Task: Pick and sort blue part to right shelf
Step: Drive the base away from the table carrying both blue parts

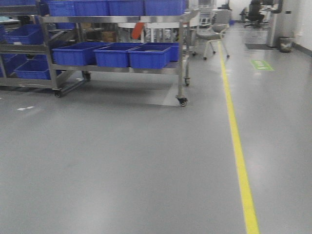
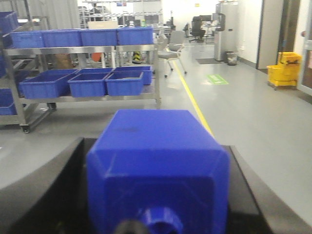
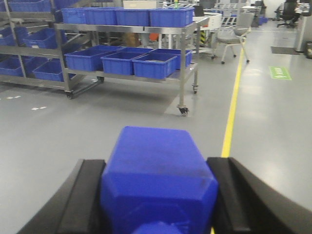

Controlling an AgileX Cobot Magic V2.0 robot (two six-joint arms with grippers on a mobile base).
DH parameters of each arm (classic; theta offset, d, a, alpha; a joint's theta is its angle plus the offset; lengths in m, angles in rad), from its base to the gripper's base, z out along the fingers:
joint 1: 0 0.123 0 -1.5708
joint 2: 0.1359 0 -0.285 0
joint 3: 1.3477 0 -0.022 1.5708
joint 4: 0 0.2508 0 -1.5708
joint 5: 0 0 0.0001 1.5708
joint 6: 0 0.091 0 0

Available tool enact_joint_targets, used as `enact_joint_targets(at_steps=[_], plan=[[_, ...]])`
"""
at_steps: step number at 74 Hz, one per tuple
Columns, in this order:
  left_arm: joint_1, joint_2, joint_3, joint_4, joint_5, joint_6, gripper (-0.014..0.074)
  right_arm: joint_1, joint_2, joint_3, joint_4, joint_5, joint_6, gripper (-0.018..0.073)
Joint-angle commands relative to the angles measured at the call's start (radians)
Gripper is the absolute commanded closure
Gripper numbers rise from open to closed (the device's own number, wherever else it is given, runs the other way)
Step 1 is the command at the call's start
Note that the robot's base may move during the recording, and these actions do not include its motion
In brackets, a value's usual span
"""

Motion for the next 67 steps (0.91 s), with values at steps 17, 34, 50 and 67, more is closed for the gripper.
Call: enact_joint_targets(at_steps=[17, 34, 50, 67], plan=[[-0.003, -0.017, -0.029, -0.002, -0.088, 0.0, 0.0284, -0.001, -0.009, -0.026, -0.019, -0.098, -0.006, 0.0282], [-0.003, -0.017, -0.029, -0.002, -0.088, 0.0, 0.0284, -0.001, -0.009, -0.026, -0.019, -0.098, -0.006, 0.0282], [-0.003, -0.017, -0.029, -0.002, -0.088, 0.0, 0.0284, -0.001, -0.009, -0.026, -0.019, -0.097, -0.006, 0.0282], [-0.003, -0.017, -0.029, -0.002, -0.088, 0.0, 0.0284, -0.001, -0.009, -0.026, -0.019, -0.098, -0.006, 0.0282]])
